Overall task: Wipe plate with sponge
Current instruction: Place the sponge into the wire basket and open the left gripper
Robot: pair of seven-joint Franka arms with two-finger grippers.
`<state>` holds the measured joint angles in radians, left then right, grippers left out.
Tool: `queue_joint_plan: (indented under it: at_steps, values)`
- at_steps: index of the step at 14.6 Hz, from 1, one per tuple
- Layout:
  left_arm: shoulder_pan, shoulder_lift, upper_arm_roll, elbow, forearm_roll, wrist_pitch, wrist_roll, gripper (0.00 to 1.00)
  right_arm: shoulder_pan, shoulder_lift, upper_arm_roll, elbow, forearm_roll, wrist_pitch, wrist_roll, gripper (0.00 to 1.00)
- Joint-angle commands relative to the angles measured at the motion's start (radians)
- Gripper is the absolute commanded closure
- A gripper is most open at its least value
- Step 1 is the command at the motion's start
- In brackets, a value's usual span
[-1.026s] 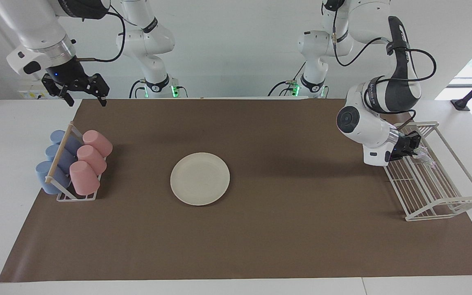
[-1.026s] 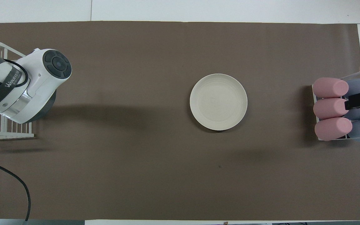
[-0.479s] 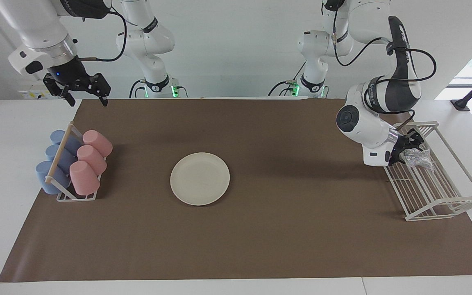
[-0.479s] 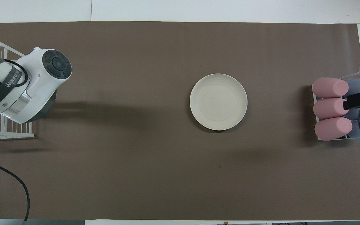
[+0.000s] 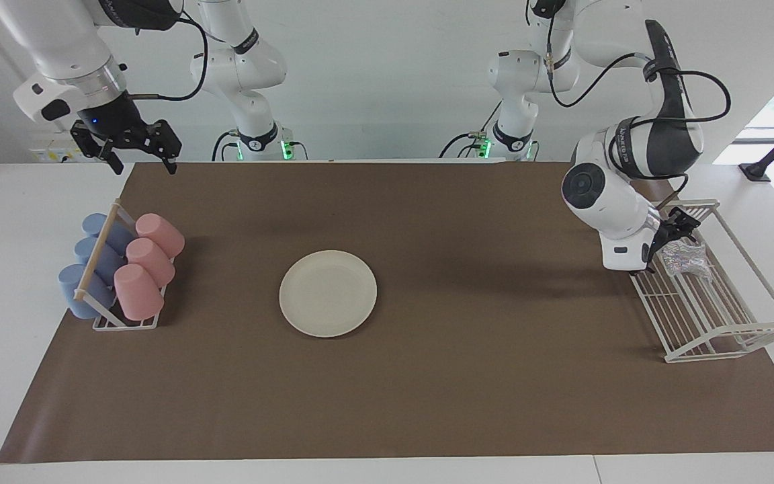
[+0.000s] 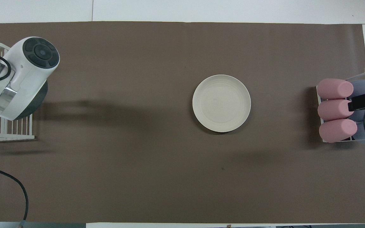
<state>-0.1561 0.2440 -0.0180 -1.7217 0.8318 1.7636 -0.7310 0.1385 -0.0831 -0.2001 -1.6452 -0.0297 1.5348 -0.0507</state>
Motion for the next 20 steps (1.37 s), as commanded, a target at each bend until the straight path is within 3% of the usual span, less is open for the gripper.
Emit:
queue_joint_plan:
  at_steps: [1,5,12,17,20]
  values:
    - [0.033,-0.015,0.004,0.082,-0.161,-0.01,0.062,0.0,-0.005,-0.01,0.004,-0.001,-0.006,0.004,-0.018,0.0]
    - [0.036,-0.06,0.006,0.093,-0.286,-0.042,0.084,0.0,-0.003,-0.009,0.005,-0.001,-0.006,0.005,-0.018,0.0]
    - [0.092,-0.233,0.015,0.09,-0.696,-0.19,0.297,0.0,-0.003,-0.01,0.018,-0.001,-0.006,0.005,-0.021,0.0]
    - [0.092,-0.337,0.016,0.053,-0.871,-0.324,0.464,0.0,-0.003,-0.009,0.018,0.002,-0.01,0.004,-0.021,0.0]
    - [0.081,-0.33,0.016,0.063,-0.913,-0.294,0.478,0.0,-0.003,-0.009,0.018,0.002,-0.009,0.004,-0.02,0.0]
